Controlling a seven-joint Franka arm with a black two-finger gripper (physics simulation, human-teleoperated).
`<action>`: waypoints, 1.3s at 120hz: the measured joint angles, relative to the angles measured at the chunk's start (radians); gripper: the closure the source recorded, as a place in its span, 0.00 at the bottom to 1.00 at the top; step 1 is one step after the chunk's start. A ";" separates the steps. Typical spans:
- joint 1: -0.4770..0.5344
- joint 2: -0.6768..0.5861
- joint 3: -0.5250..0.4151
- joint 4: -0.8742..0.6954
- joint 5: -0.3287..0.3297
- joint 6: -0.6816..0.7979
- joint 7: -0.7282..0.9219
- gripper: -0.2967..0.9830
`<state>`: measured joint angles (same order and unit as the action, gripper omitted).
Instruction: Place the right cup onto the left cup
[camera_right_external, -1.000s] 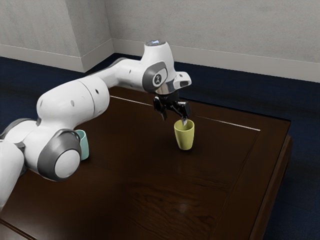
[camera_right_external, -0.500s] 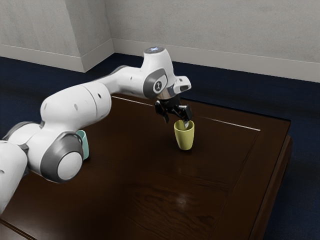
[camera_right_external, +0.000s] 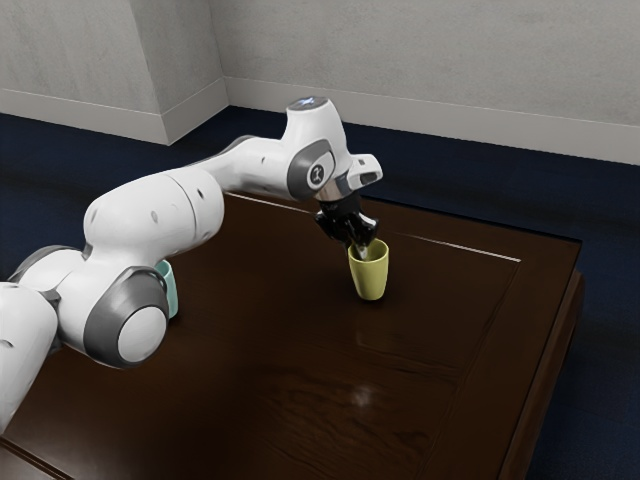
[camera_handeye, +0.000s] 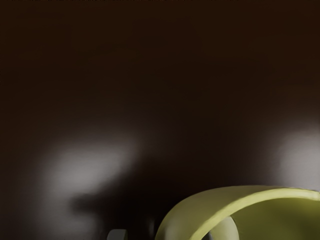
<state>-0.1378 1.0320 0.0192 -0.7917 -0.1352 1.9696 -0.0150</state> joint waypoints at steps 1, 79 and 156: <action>0.000 0.000 0.000 0.000 -0.001 0.000 0.000 0.71; 0.003 -0.359 0.031 -0.270 -0.031 -0.073 0.035 0.84; 0.089 -0.773 0.211 -0.734 0.071 -0.112 0.112 0.85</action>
<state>-0.0492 0.2589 0.2299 -1.5255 -0.0640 1.8579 0.0972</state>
